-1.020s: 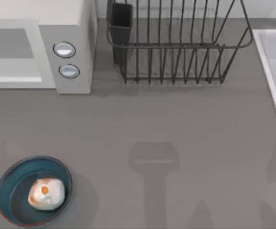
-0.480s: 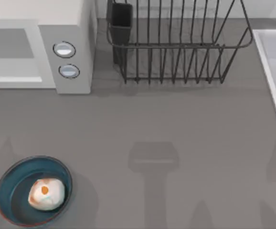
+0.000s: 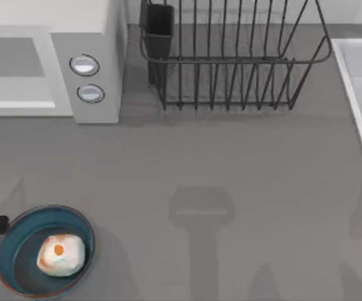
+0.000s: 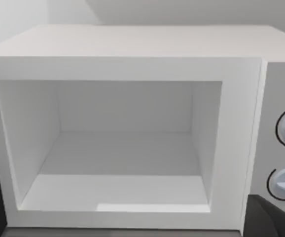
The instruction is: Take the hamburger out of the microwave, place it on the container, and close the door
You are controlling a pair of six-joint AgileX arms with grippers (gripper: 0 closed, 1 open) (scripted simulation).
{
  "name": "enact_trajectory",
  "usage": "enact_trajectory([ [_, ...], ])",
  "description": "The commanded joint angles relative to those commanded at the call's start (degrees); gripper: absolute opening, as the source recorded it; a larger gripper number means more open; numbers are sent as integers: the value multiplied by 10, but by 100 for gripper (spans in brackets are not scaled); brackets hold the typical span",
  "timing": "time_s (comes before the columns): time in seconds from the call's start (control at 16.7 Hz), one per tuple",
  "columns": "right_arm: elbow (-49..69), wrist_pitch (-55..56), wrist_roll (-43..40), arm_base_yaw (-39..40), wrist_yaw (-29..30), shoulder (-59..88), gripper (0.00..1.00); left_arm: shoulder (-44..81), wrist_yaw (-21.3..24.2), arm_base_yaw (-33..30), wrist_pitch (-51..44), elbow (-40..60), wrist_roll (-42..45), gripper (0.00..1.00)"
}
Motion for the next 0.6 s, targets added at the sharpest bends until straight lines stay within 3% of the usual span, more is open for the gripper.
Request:
enact_trajectory([
  [0.3,0,0,0,0,0,0,100,35,24,38,-21,34,33,0],
  [0.6,0,0,0,0,0,0,100,211,115,201,-108,190,161,0],
])
